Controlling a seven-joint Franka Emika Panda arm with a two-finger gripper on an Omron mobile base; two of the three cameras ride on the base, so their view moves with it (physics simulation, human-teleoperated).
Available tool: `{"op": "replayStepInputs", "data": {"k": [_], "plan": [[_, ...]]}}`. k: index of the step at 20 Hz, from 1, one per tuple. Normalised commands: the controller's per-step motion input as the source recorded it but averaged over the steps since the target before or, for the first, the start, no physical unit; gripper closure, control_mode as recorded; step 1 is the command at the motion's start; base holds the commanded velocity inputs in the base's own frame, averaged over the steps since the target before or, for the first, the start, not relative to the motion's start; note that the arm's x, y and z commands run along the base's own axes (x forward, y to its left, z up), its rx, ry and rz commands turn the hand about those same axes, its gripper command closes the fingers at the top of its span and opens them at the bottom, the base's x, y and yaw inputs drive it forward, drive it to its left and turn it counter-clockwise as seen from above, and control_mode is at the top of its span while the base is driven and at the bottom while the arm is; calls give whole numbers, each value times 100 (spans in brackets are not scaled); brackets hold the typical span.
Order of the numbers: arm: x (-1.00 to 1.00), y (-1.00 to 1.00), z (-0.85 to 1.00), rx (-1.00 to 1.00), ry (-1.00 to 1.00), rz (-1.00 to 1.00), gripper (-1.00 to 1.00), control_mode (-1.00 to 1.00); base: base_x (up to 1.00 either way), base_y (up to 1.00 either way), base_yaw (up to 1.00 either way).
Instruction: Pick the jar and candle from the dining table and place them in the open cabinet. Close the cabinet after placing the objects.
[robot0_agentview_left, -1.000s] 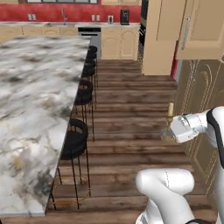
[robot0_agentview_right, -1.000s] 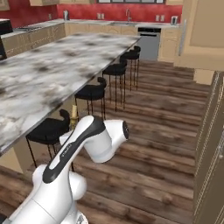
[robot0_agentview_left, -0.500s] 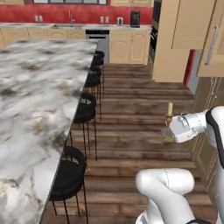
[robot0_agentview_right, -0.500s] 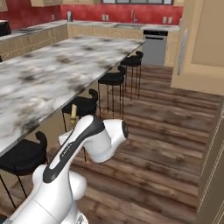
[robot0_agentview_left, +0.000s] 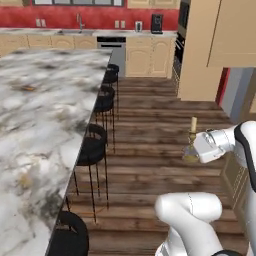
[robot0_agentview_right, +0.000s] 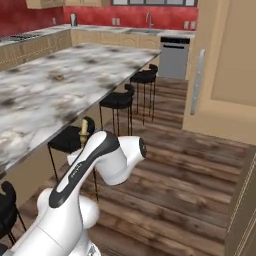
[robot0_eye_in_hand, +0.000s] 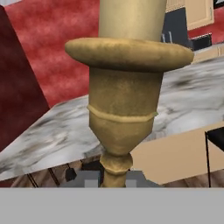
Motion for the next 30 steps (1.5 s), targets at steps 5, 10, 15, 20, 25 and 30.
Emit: {"op": "replayStepInputs", "data": {"k": [5, 10, 15, 20, 25, 30], "plan": [[0, 0, 0, 0, 0, 0, 100, 100, 69, 0, -13], [0, 0, 0, 0, 0, 0, 100, 100, 69, 5, -23], [0, 0, 0, 0, 0, 0, 100, 100, 85, 43, -33], [0, 0, 0, 0, 0, 0, 100, 100, 70, 57, -43], [0, 0, 0, 0, 0, 0, 100, 100, 36, 18, -43], [0, 0, 0, 0, 0, 0, 100, 100, 13, -10, -50]]}}
